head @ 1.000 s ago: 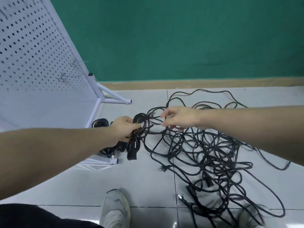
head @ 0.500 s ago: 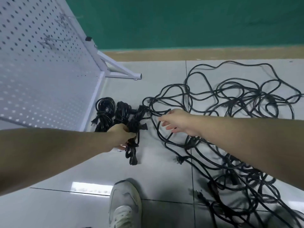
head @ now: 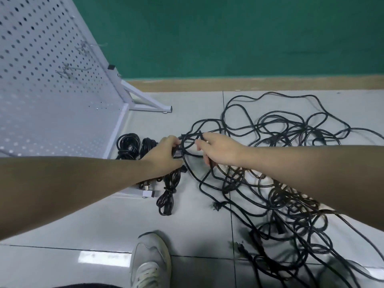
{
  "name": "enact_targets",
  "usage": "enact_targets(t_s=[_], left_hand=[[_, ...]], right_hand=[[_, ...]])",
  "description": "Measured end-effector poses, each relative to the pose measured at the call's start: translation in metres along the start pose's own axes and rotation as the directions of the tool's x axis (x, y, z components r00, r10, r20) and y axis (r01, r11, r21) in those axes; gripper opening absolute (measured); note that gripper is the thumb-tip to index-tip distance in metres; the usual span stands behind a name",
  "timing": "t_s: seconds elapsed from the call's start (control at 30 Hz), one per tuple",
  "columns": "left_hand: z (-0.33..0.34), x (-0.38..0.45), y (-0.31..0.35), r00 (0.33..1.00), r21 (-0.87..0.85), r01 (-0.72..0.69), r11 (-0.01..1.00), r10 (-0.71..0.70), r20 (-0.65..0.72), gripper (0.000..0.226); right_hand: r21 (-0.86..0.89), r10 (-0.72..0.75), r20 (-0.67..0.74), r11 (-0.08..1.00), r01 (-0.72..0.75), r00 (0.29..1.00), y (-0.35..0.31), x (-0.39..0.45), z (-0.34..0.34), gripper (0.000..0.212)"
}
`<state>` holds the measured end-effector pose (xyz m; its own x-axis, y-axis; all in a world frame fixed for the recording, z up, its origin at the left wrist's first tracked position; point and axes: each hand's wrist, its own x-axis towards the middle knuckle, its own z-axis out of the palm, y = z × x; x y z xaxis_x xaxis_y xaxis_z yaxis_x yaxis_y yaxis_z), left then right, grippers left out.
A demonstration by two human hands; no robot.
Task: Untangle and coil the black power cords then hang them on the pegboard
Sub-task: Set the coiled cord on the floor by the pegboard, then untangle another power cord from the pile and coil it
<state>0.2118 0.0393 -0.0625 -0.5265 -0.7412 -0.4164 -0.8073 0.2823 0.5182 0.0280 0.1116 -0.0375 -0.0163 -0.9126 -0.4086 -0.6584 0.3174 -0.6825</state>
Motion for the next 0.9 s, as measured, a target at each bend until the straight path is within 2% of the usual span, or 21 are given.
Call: enact_targets(t_s=[0.17,0.27,0.33,0.4,0.53,0.63,0.73,0.83,0.9], left_hand=[[-0.015,-0.014,0.043,0.990,0.076,-0.143,0.987,0.142,0.022,0.064],[-0.028,-0.023,0.068,0.978,0.145,-0.204,0.968,0.196,0.065,0.061],[-0.037,-0.033,0.088,0.966,0.149,-0.257,0.955,0.253,0.044,0.057],[-0.045,-0.044,0.107,0.952,0.157,-0.304,0.940,0.305,0.017,0.049],[-0.059,-0.059,0.135,0.951,0.185,-0.307,0.934,0.306,0.031,0.030],[-0.065,-0.077,0.156,0.944,0.098,-0.329,0.939,0.330,0.005,0.030],[-0.065,-0.101,0.179,0.913,-0.057,-0.408,0.911,0.405,-0.049,0.025],[-0.061,-0.120,0.199,0.883,-0.064,-0.470,0.880,0.468,-0.037,0.038],[-0.057,-0.125,0.210,0.856,-0.086,-0.516,0.852,0.515,-0.039,0.054]], right_hand=[[-0.162,-0.134,0.000,0.978,0.132,0.991,-0.013,-0.039,-0.037,0.028],[-0.237,-0.159,-0.024,0.960,0.149,0.987,-0.022,-0.065,-0.062,0.028],[-0.242,-0.192,-0.056,0.955,0.173,0.980,-0.030,-0.086,-0.079,0.028],[-0.197,-0.231,-0.099,0.958,0.209,0.968,-0.040,-0.108,-0.096,0.027],[-0.084,-0.280,-0.222,0.960,0.268,0.934,-0.058,-0.151,-0.128,0.027],[-0.034,-0.331,-0.321,0.940,0.338,0.888,-0.070,-0.179,-0.142,0.026],[0.037,-0.357,-0.437,0.910,0.413,0.826,-0.079,-0.200,-0.148,0.025],[0.188,-0.340,-0.515,0.851,0.491,0.787,-0.087,-0.212,-0.149,0.022],[0.314,-0.325,-0.517,0.788,0.529,0.791,-0.093,-0.216,-0.149,0.022]])
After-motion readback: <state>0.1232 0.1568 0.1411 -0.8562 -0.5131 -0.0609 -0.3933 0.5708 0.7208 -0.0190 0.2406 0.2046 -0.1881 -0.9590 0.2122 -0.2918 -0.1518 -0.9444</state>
